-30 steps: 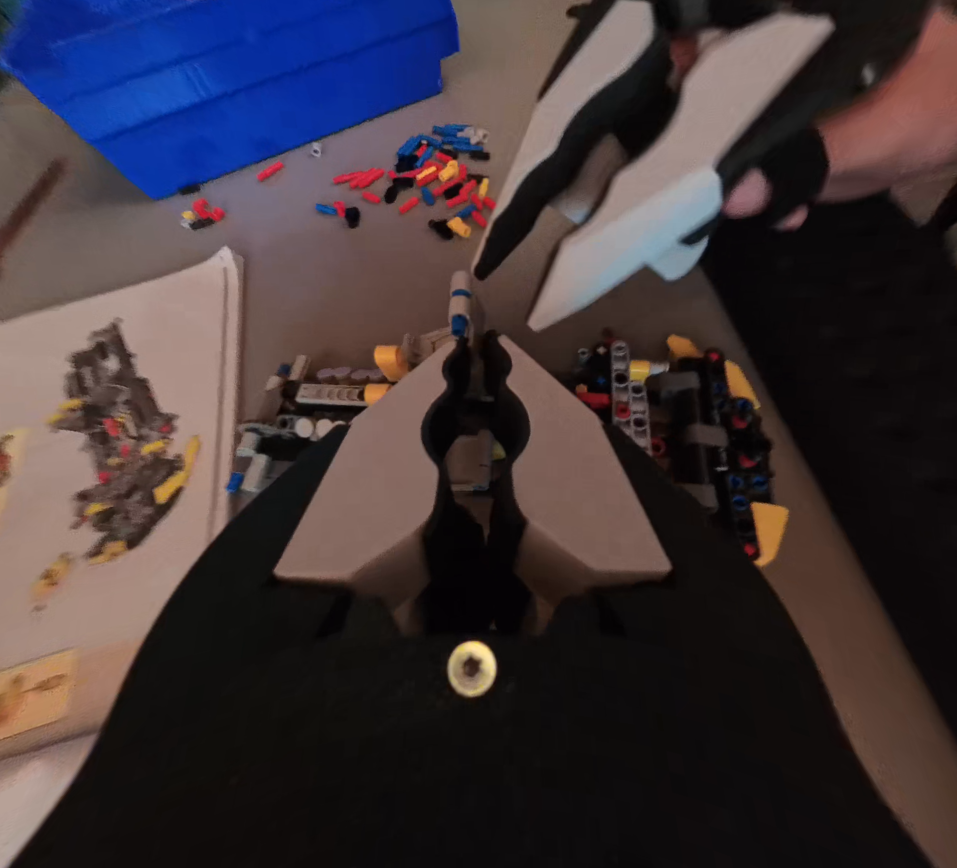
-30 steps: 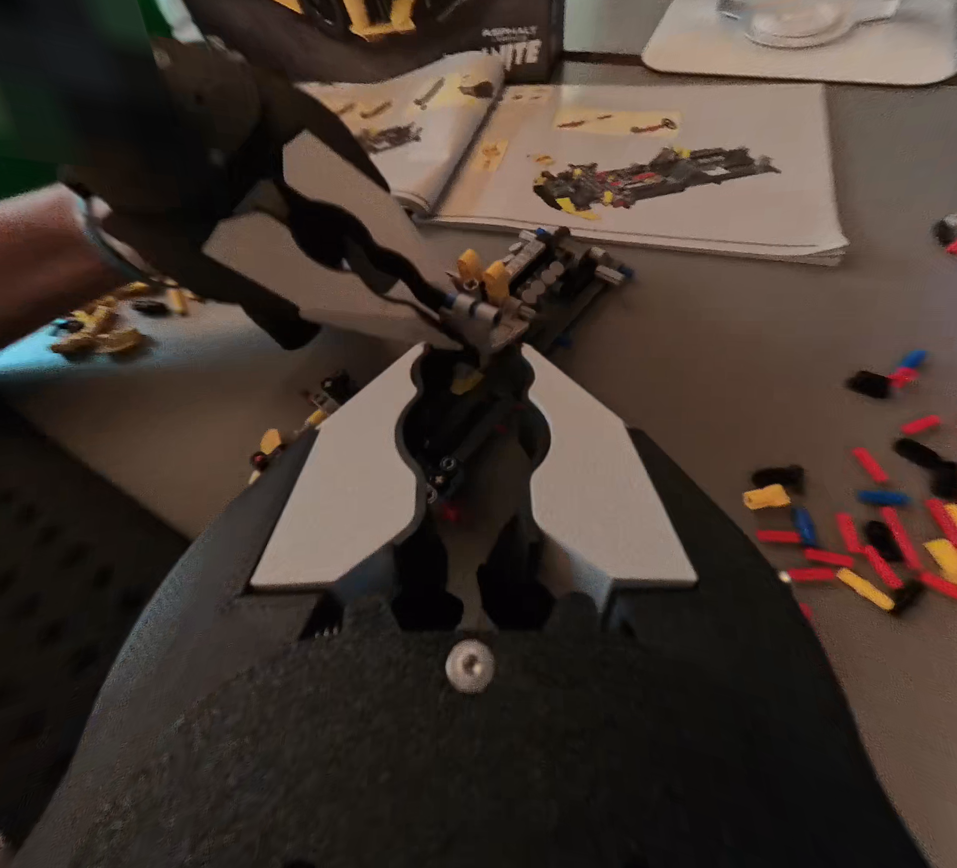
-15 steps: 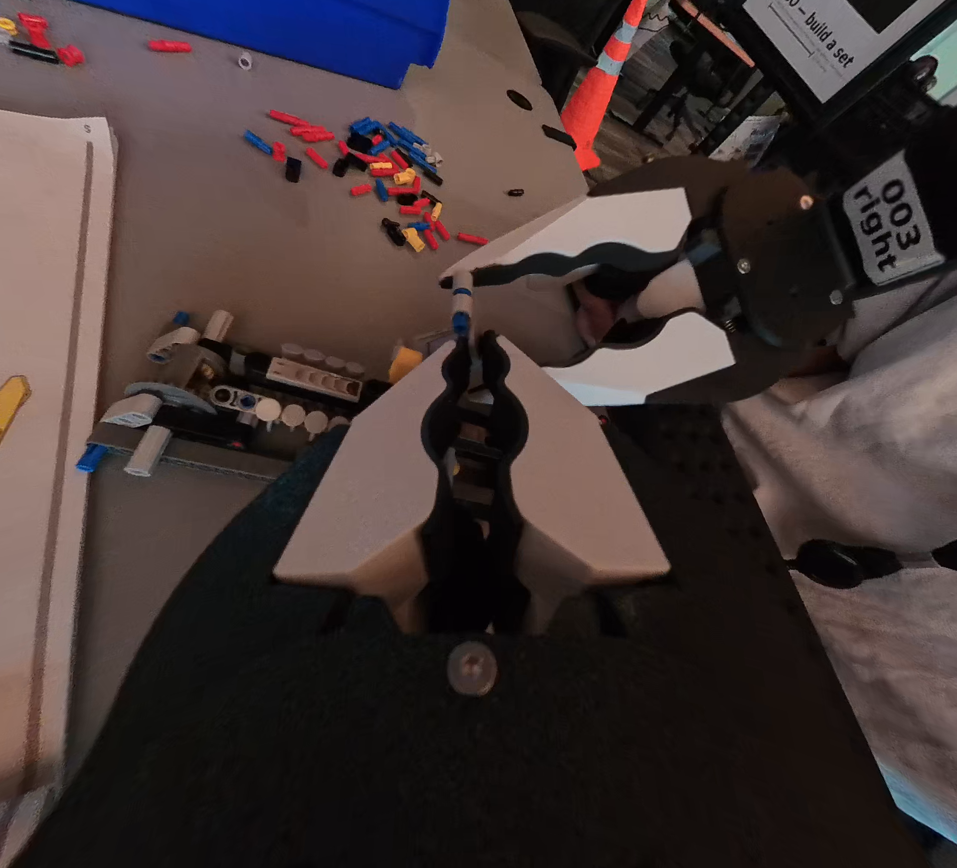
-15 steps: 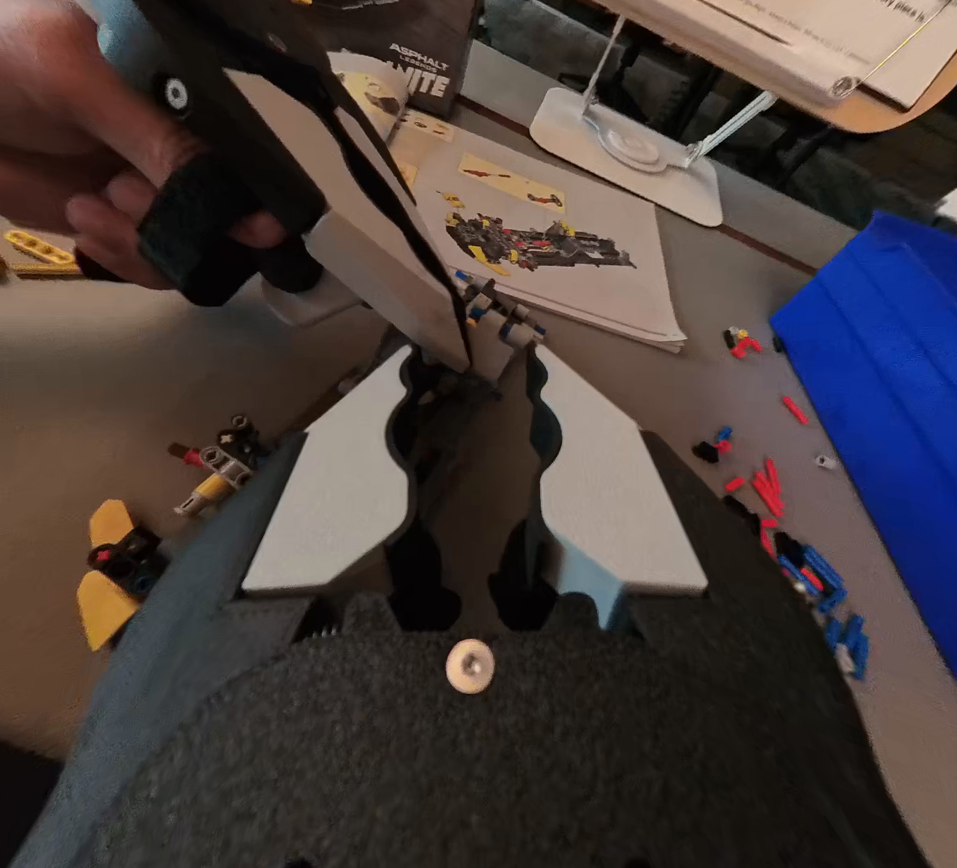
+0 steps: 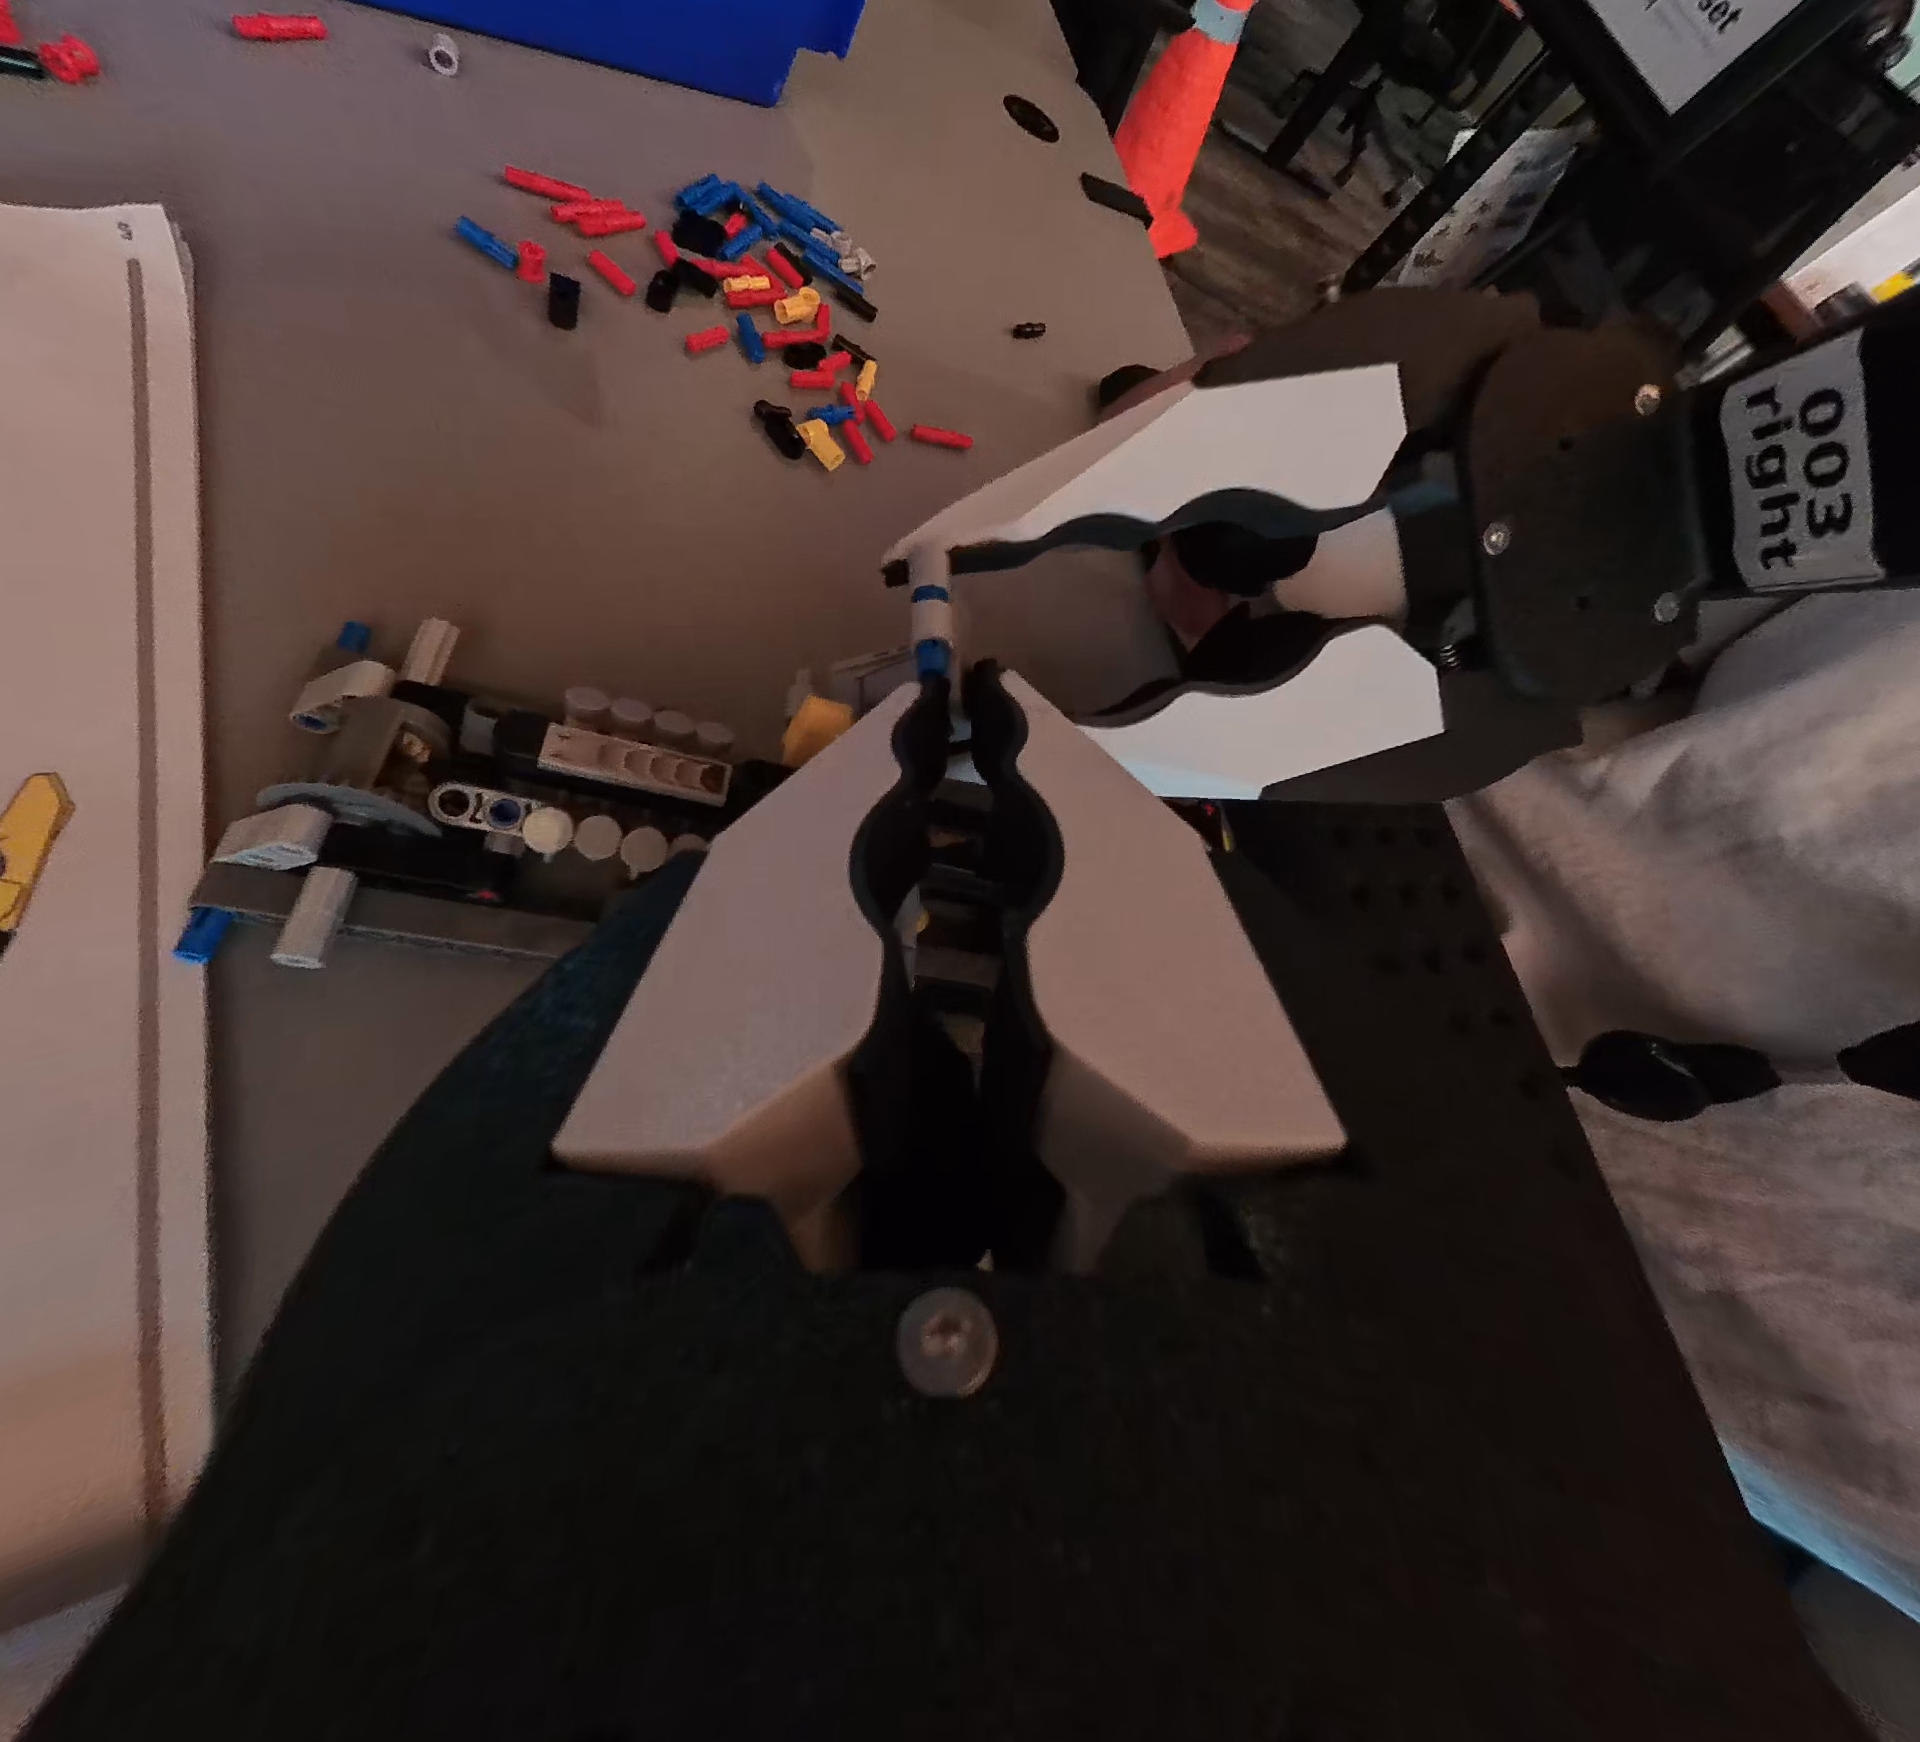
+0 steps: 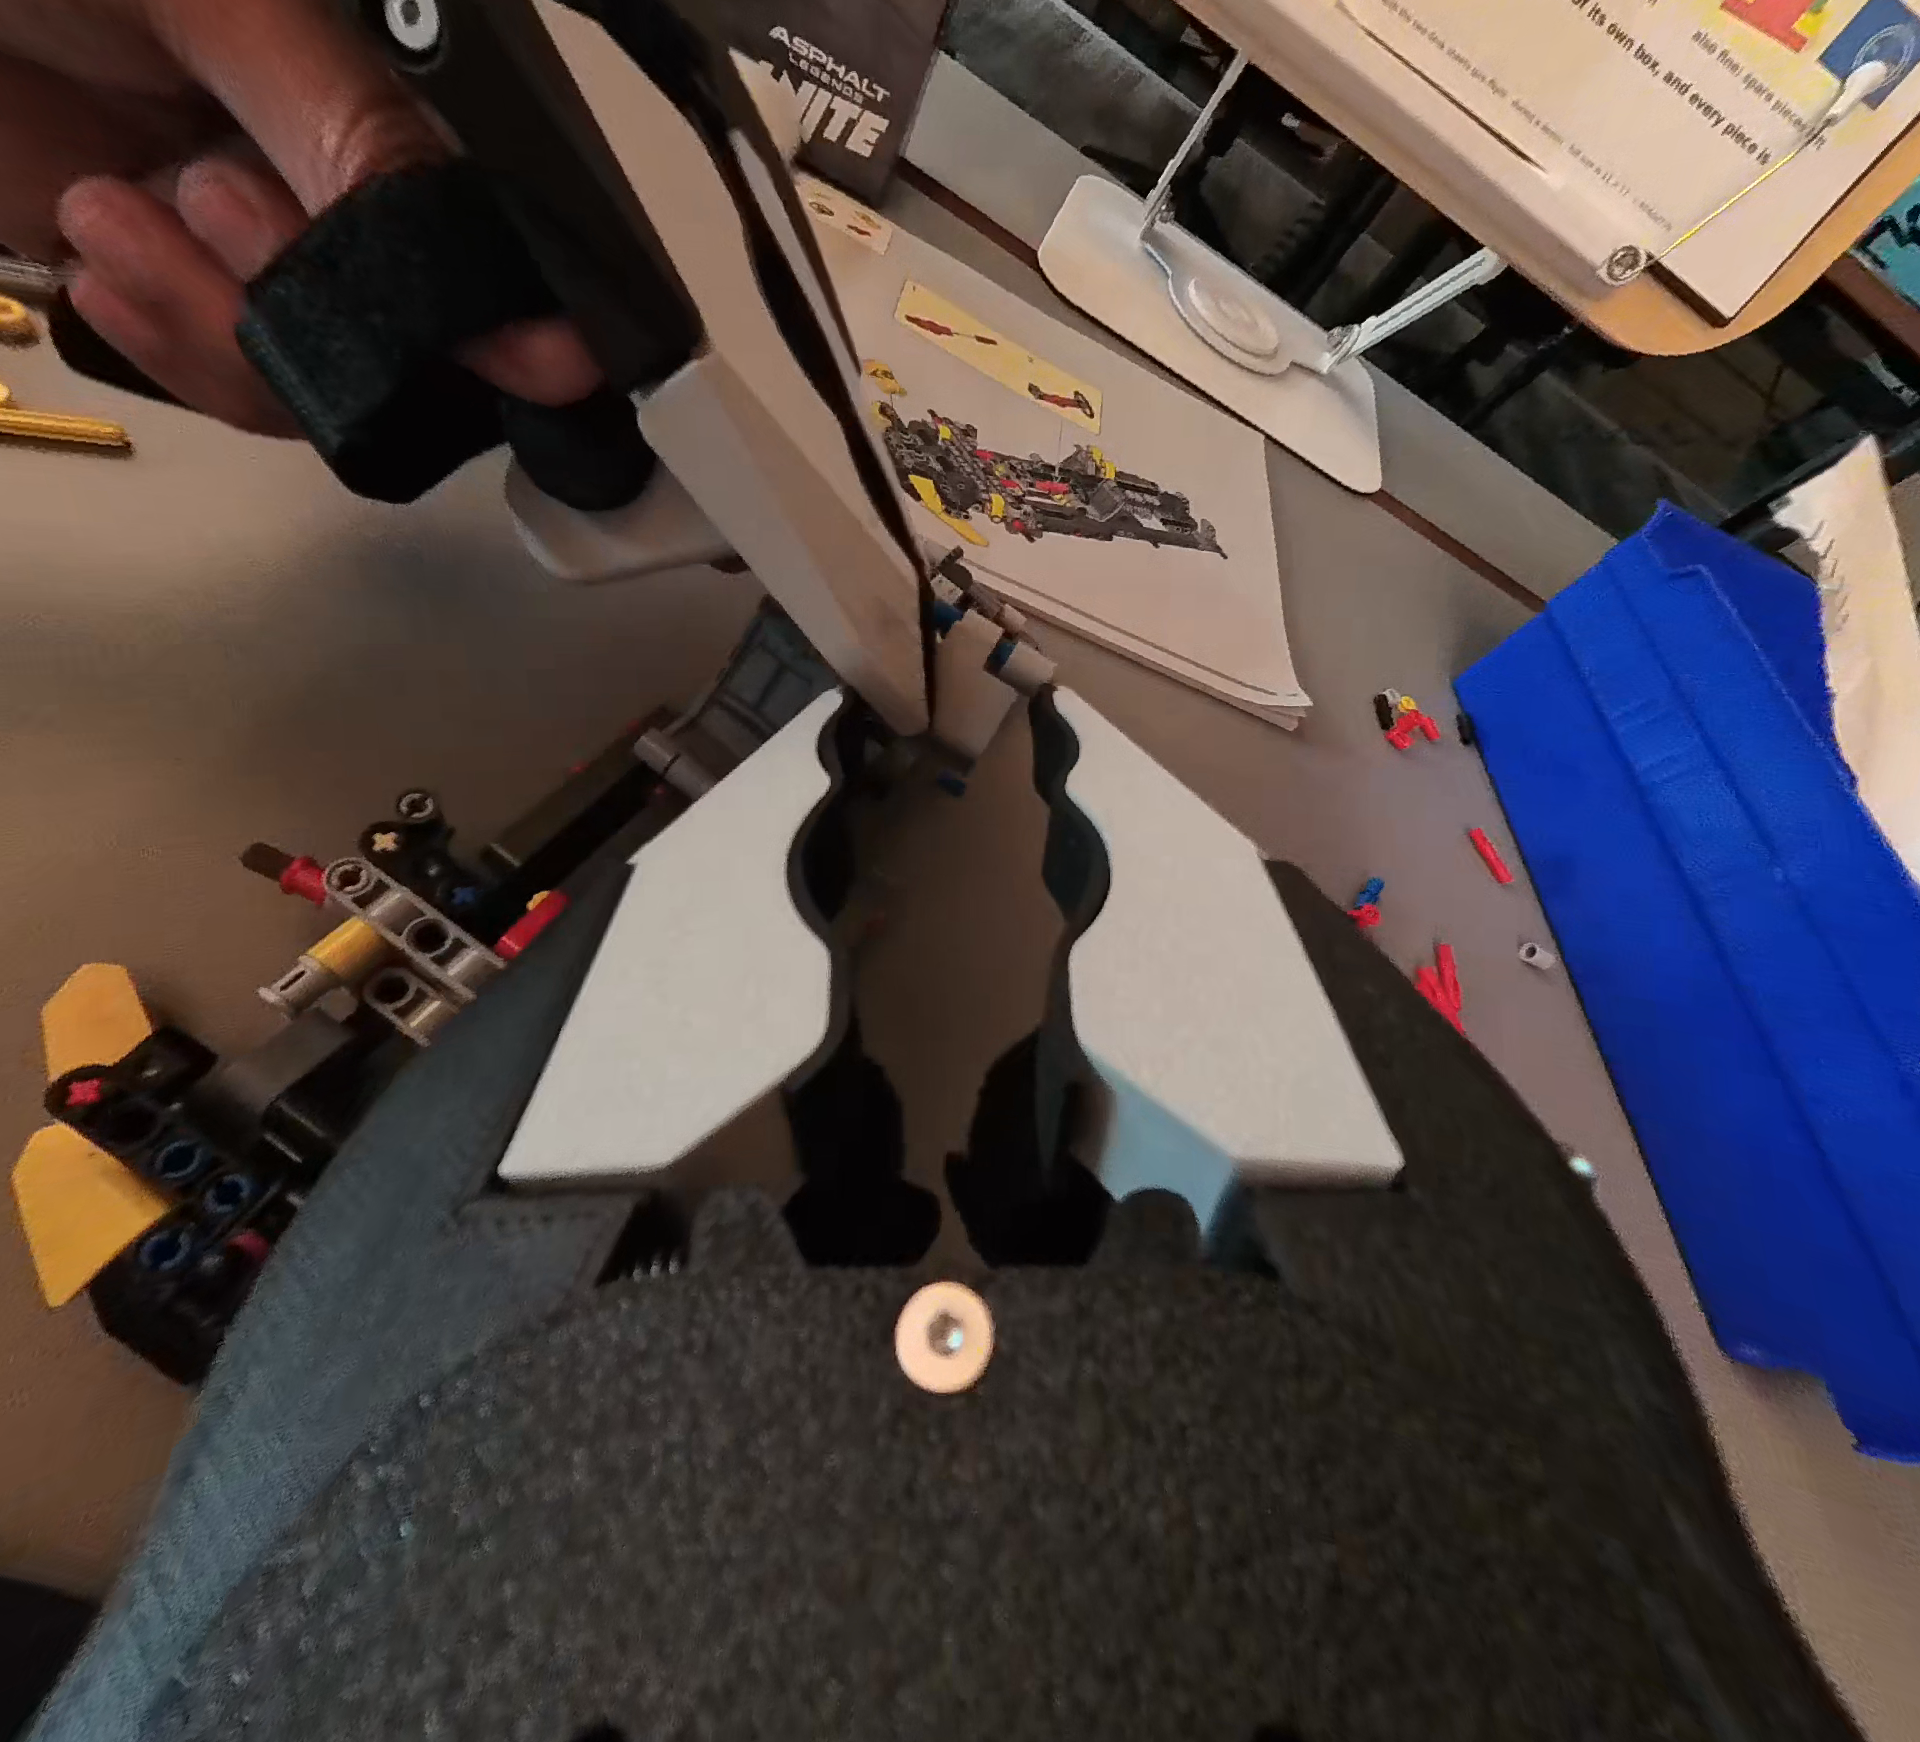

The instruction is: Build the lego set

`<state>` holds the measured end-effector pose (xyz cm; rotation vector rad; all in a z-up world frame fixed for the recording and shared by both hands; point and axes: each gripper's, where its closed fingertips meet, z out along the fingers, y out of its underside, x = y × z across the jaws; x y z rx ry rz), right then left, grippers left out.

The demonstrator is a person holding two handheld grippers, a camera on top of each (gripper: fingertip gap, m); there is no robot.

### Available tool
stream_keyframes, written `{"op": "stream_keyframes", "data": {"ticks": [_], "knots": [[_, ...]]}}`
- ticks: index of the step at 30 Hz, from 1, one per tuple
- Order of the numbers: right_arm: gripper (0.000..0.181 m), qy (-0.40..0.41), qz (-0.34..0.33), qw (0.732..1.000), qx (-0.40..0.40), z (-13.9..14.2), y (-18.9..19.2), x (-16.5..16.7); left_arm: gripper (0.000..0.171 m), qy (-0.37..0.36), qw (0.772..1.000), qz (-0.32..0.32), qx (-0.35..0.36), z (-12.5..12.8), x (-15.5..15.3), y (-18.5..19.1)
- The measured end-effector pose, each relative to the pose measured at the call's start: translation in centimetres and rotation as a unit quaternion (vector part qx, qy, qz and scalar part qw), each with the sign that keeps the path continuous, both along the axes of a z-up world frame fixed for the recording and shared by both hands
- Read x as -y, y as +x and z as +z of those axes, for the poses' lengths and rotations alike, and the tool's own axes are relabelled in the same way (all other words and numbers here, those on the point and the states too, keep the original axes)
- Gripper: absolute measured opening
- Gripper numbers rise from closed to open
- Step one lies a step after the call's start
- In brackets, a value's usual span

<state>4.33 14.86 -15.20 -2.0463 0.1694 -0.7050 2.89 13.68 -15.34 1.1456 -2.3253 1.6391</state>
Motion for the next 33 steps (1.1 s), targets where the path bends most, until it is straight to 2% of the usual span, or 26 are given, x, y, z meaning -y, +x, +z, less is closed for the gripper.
{"op": "stream_keyframes", "data": {"ticks": [13,14,17,21,24,28,29,31,33], "knots": [[0.031,-0.008,-0.001,1.0,0.013,-0.1,0.3,0.3,0.002,0.002,1.0,0.007,-0.009,-0.1,0.2,0.4],[0.031,0.003,-0.003,1.0,-0.003,-0.1,0.4,0.2,0.002,0.0,1.0,0.009,-0.005,-0.1,0.2,0.4],[0.032,0.031,0.002,0.998,-0.05,0.0,0.5,0.1,0.001,-0.027,0.999,0.014,-0.011,0.3,0.2,0.5],[0.032,0.022,-0.003,0.999,-0.034,-0.1,0.5,0.2,0.004,-0.056,0.998,0.016,-0.017,0.6,0.3,0.4],[0.032,0.026,-0.003,0.999,-0.037,0.0,0.6,0.2,0.007,-0.059,0.998,0.023,-0.01,0.7,0.3,0.5],[0.032,0.024,-0.004,0.999,-0.032,0.0,0.6,0.2,0.021,-0.063,0.997,0.048,-0.012,1.0,-0.4,1.0],[0.032,0.024,-0.003,0.999,-0.03,0.0,0.5,0.2,0.021,-0.067,0.996,0.053,-0.008,1.3,-0.6,1.1],[0.032,0.021,0.0,0.999,-0.024,0.0,0.4,0.0,0.008,-0.074,0.996,0.056,-0.001,1.7,-0.5,1.3],[0.032,0.019,-0.001,1.0,-0.023,0.0,0.4,0.1,0.005,-0.064,0.996,0.058,0.005,1.5,-0.5,1.5]]}}
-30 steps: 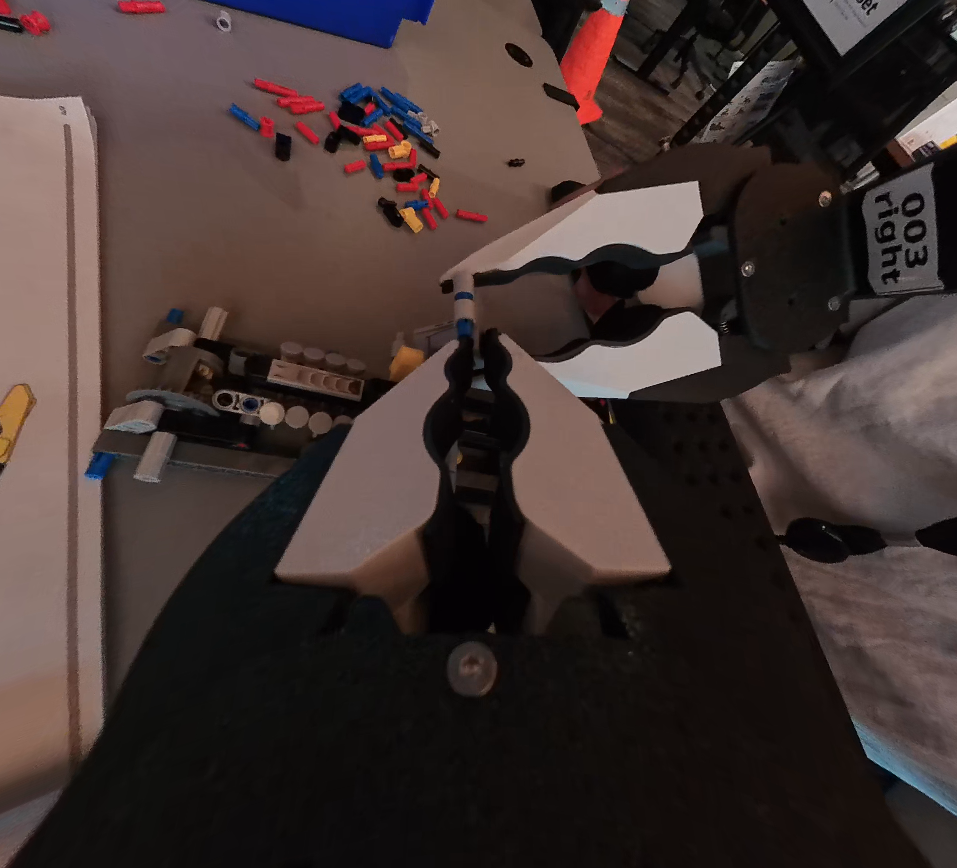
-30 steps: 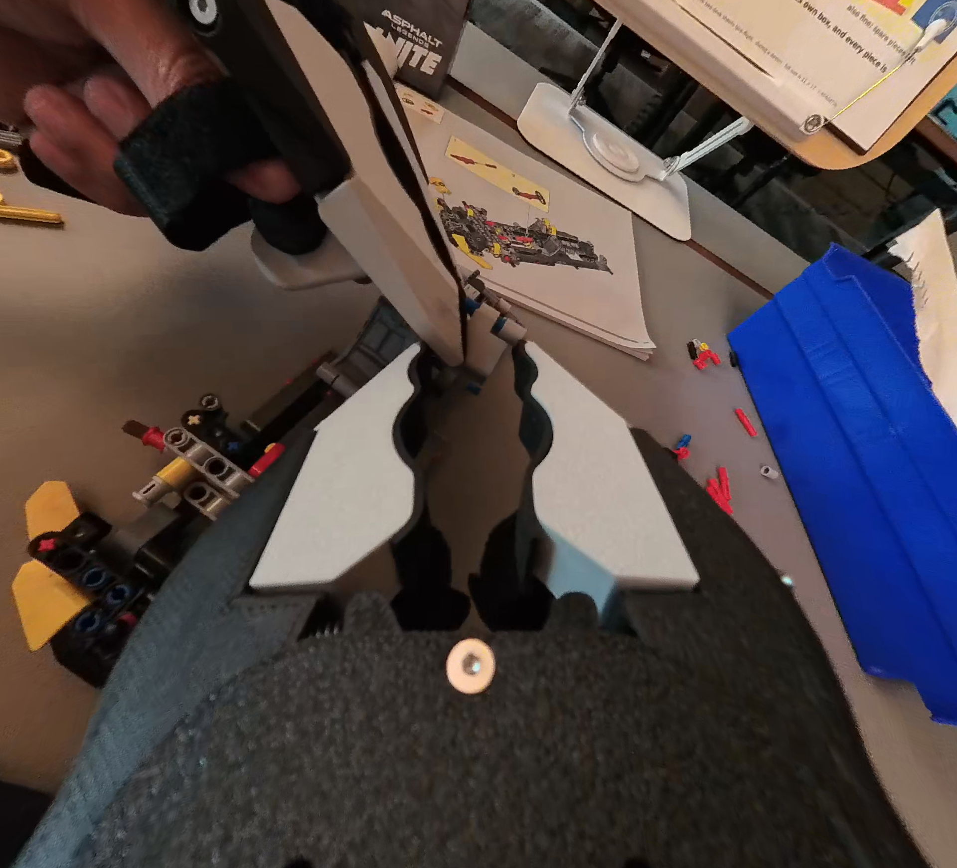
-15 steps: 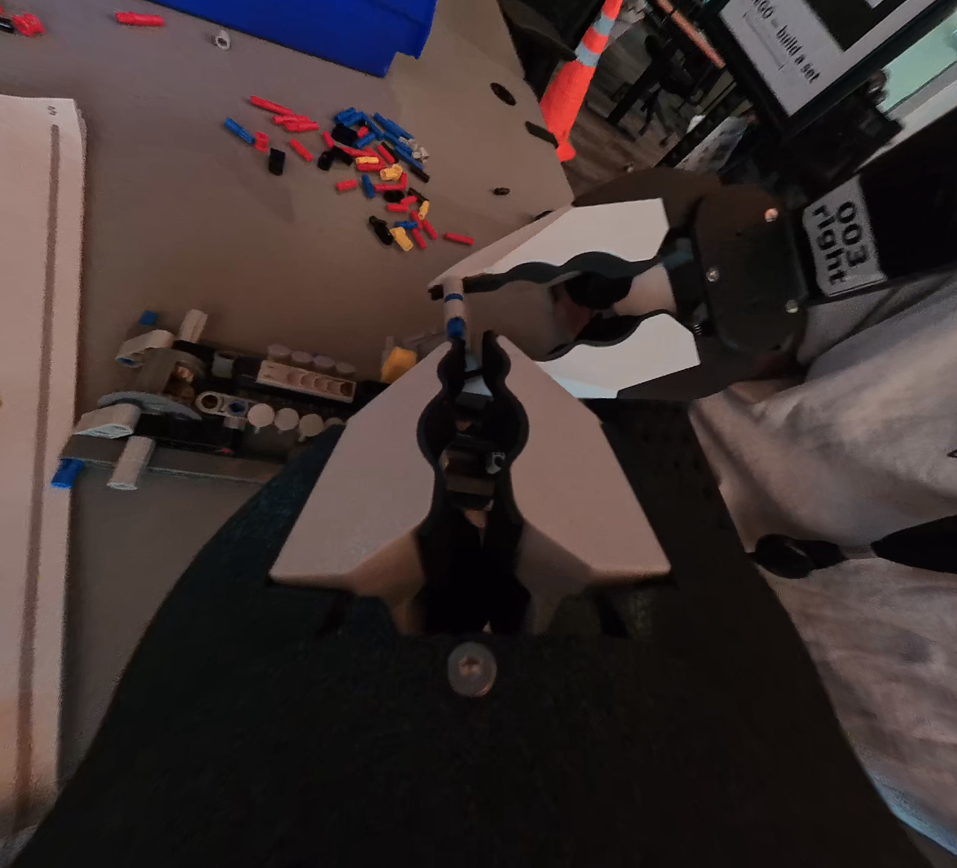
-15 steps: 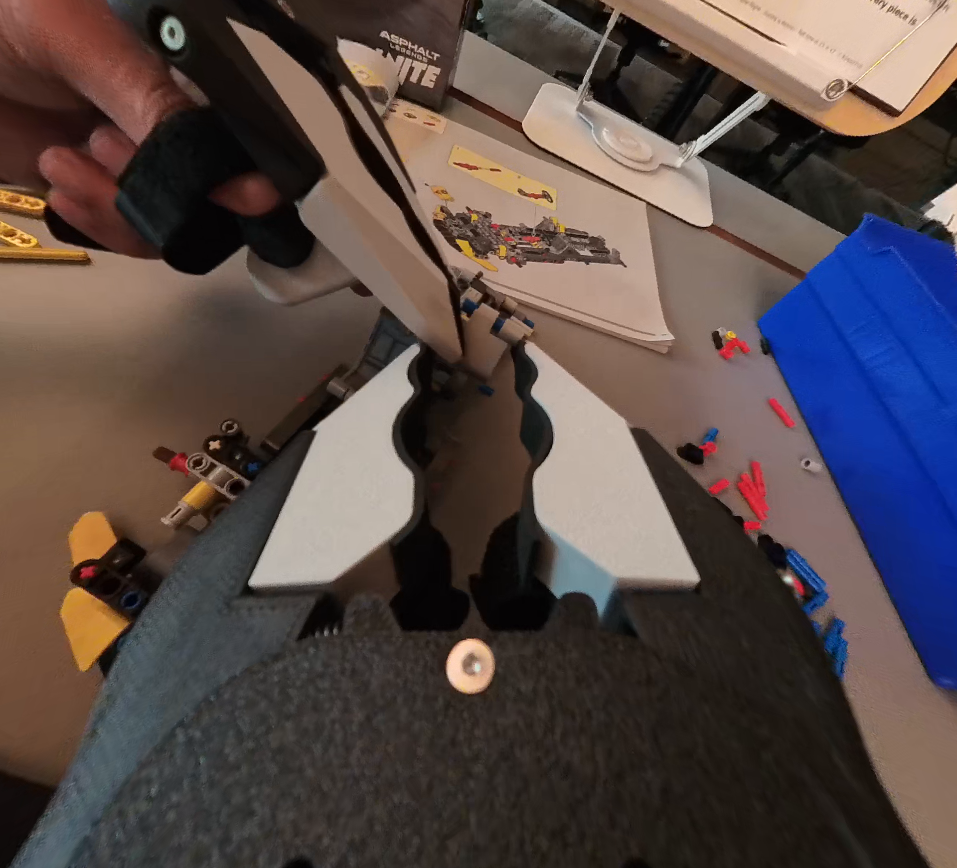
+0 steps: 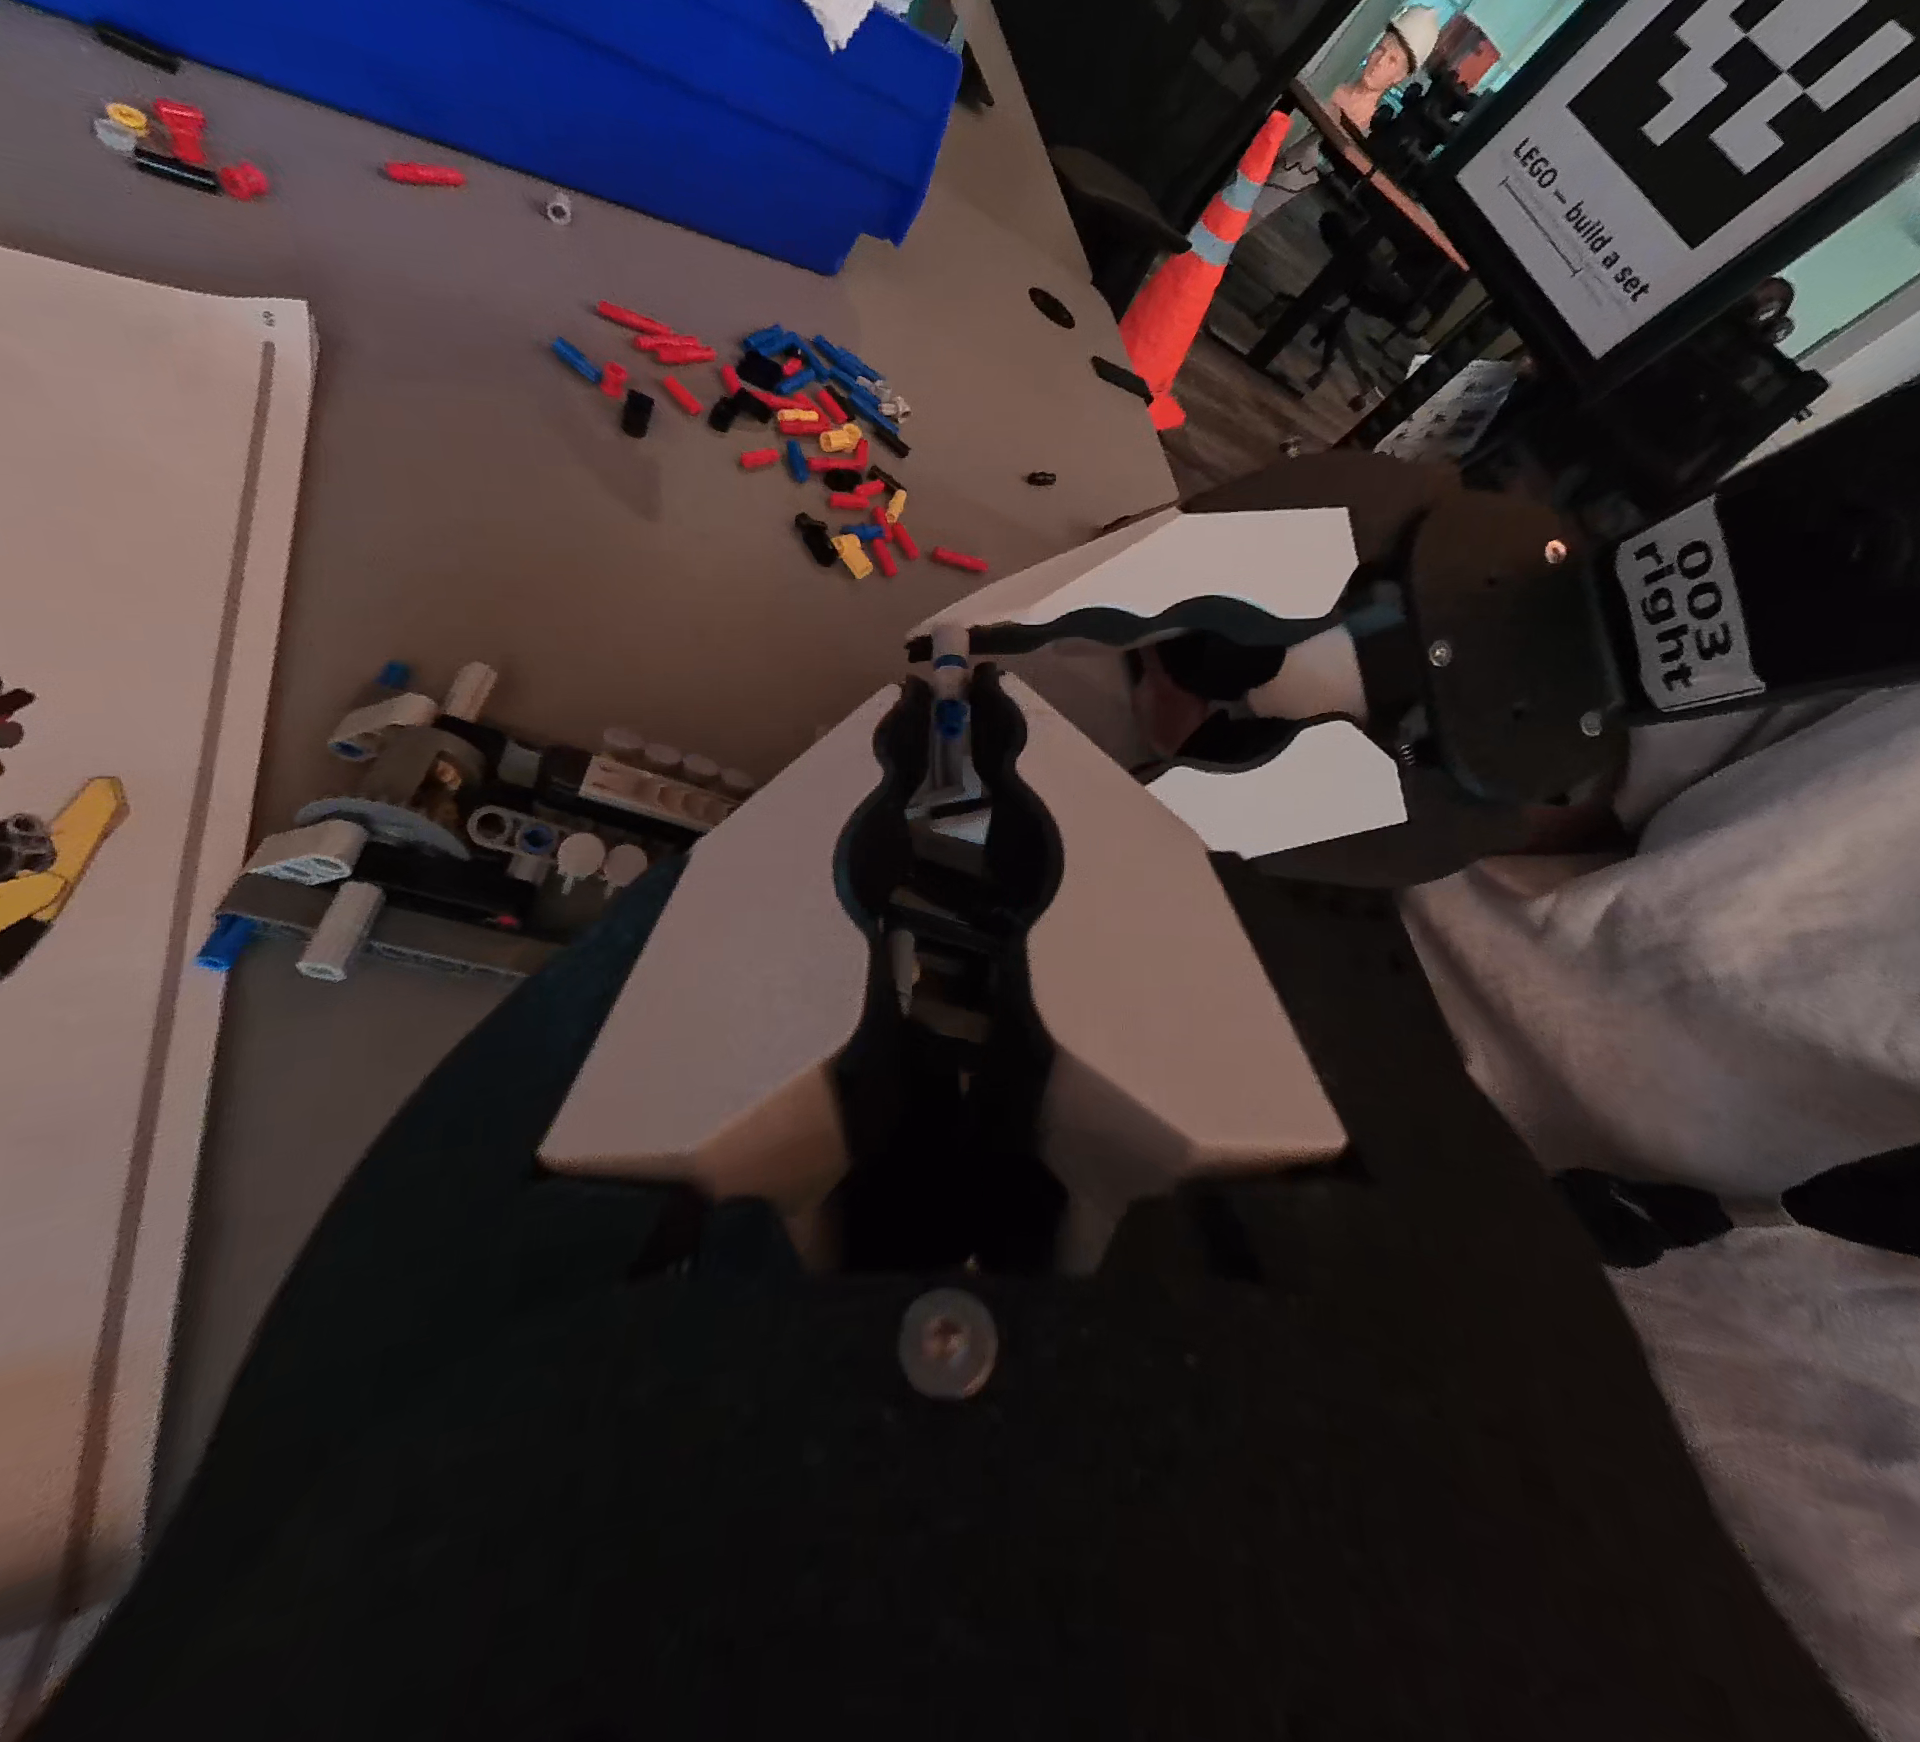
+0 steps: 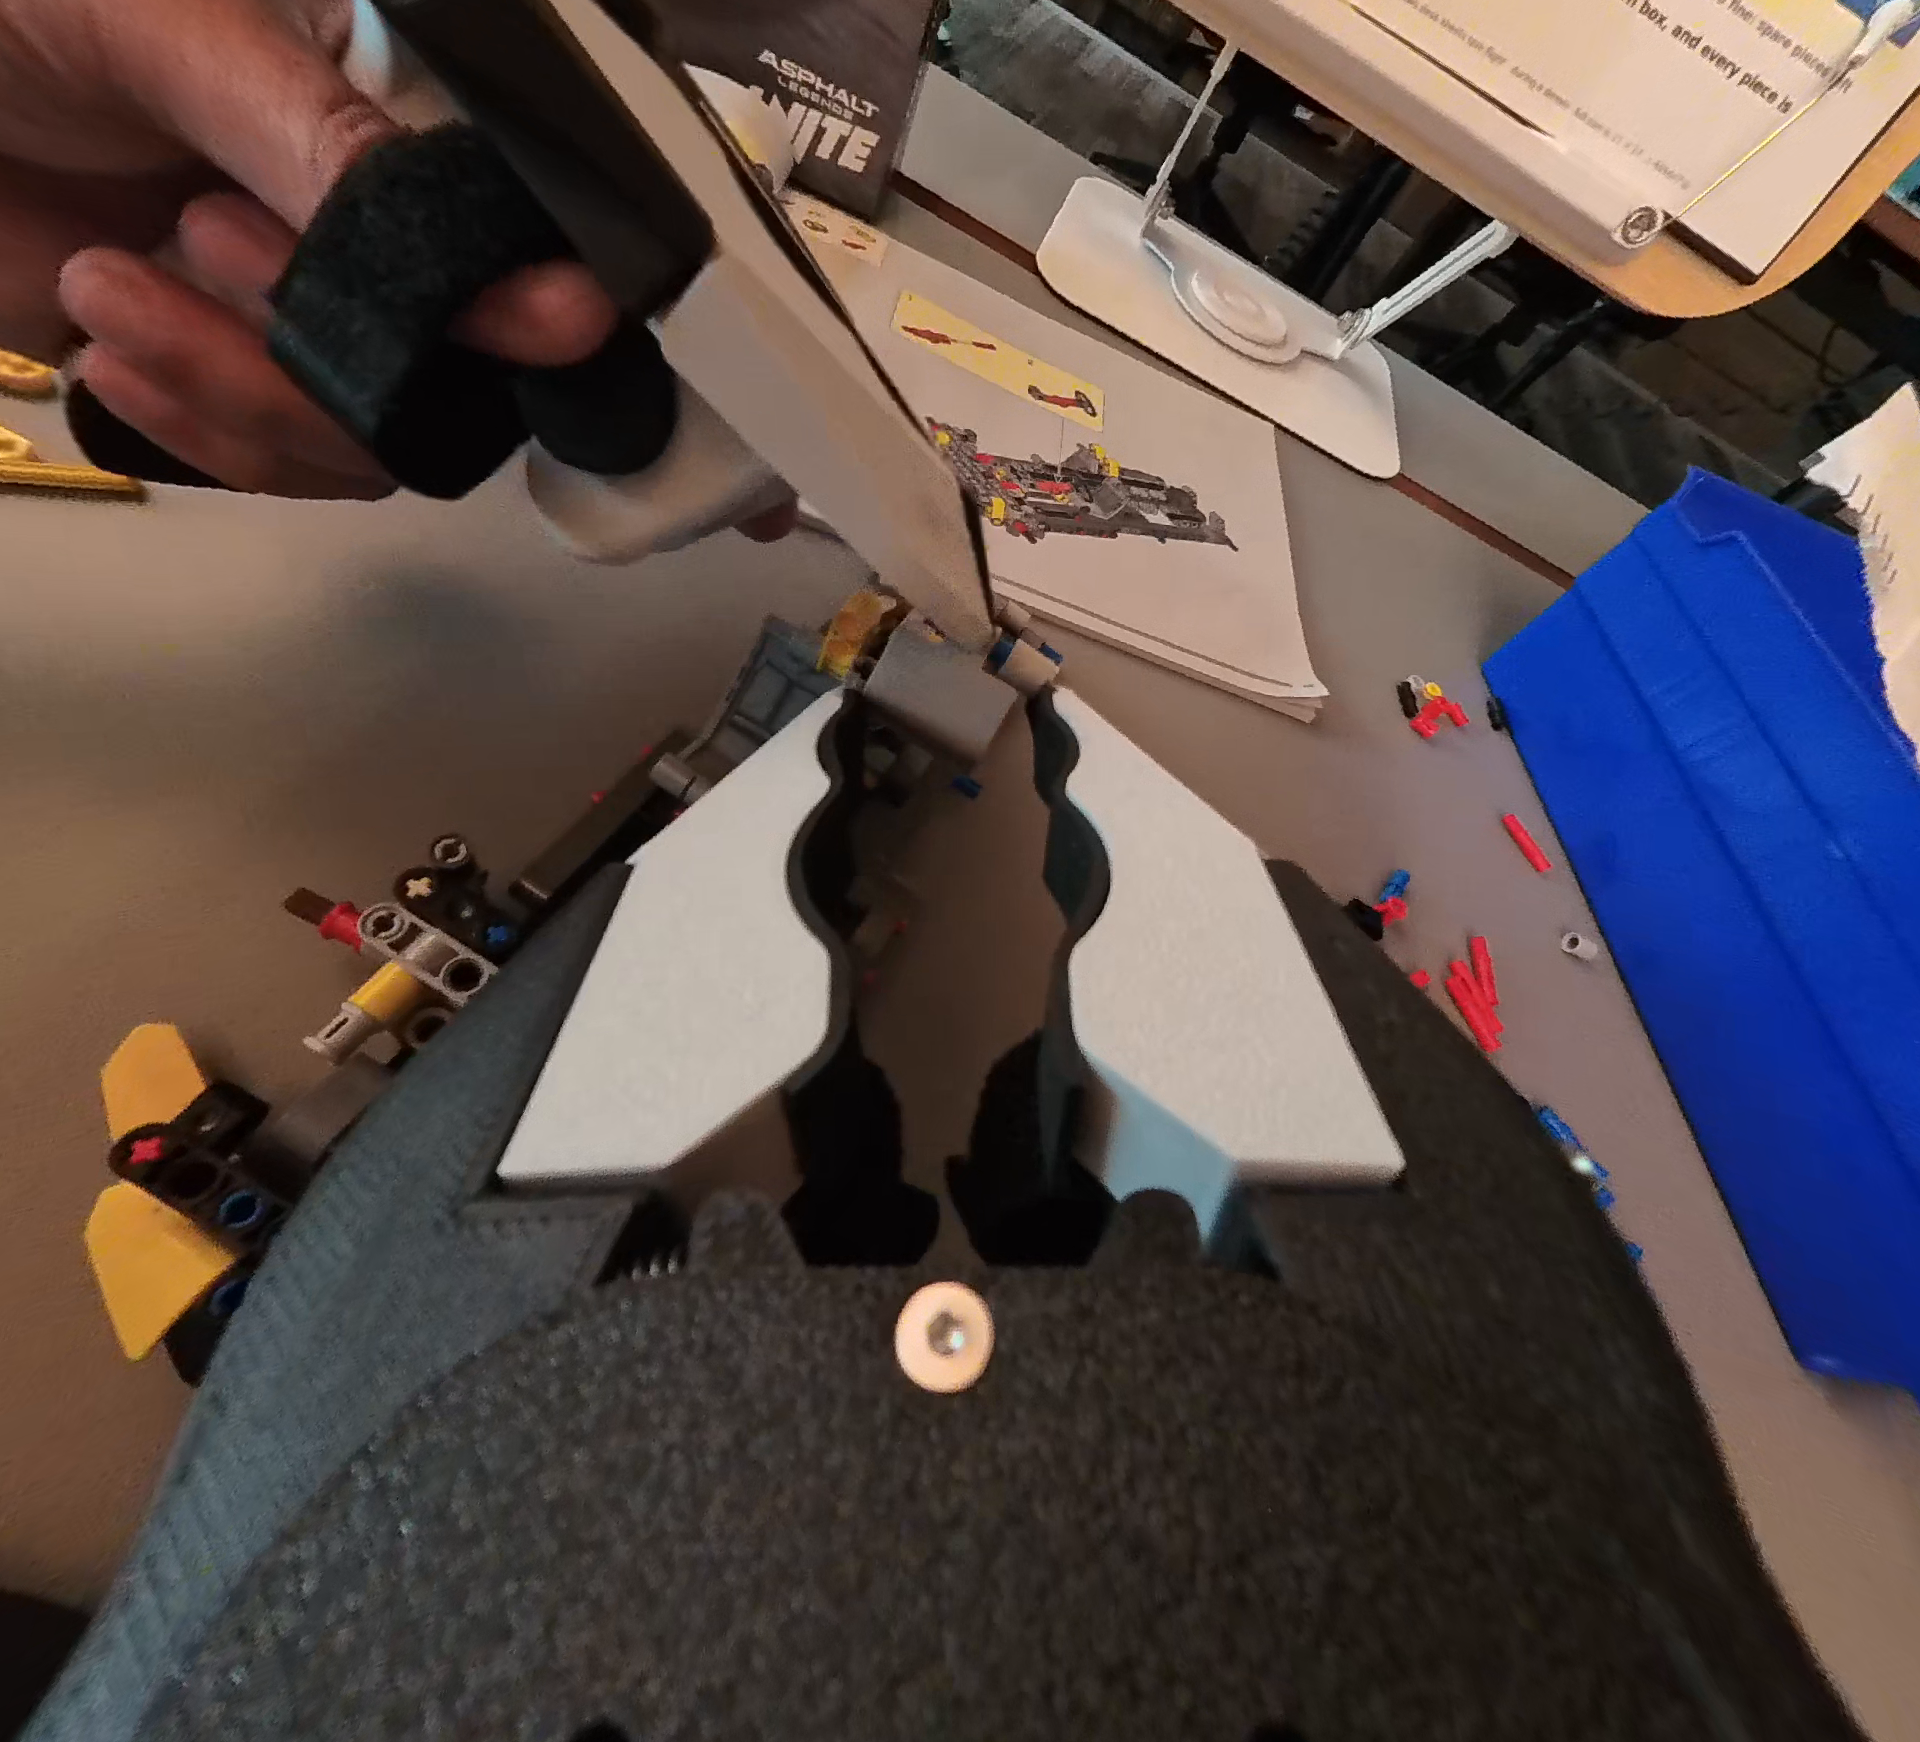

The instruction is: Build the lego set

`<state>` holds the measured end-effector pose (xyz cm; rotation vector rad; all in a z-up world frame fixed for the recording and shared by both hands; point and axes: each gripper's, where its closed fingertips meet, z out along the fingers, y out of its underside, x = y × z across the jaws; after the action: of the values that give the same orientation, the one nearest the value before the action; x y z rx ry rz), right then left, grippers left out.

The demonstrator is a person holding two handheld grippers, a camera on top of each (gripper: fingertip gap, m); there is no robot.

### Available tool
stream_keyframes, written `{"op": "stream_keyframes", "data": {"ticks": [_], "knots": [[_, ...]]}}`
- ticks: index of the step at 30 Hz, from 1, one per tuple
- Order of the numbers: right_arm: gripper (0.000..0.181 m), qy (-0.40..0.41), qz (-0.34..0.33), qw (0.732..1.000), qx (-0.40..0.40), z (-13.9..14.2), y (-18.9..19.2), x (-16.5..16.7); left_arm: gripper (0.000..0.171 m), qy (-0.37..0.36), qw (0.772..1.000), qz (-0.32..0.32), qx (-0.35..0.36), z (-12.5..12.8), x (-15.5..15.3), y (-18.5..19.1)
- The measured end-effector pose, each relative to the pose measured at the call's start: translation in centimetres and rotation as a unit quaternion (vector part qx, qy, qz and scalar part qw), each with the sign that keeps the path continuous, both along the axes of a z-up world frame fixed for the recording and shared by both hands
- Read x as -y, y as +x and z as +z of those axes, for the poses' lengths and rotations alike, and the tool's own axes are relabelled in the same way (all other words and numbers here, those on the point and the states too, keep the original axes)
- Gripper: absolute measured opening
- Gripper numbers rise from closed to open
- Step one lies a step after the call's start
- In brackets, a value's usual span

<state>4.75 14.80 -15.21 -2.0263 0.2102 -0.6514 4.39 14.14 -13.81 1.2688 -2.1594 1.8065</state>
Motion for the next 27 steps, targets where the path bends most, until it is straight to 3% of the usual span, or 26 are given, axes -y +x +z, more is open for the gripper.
{"op": "stream_keyframes", "data": {"ticks": [12,18,27], "knots": [[0.035,0.018,-0.015,0.999,-0.028,0.2,0.16,-0.02,0.005,0.011,1.0,-0.01,-0.004,0.02,0.06,0.38],[0.037,0.06,-0.032,0.994,-0.084,0.65,0.16,-0.56,0.004,0.013,1.0,-0.005,-0.006,0.01,-0.1,0.36],[0.029,0.036,-0.049,0.996,-0.061,0.51,0.56,-0.27,0.005,0.02,1.0,-0.004,-0.008,-0.12,0.04,0.35]]}}
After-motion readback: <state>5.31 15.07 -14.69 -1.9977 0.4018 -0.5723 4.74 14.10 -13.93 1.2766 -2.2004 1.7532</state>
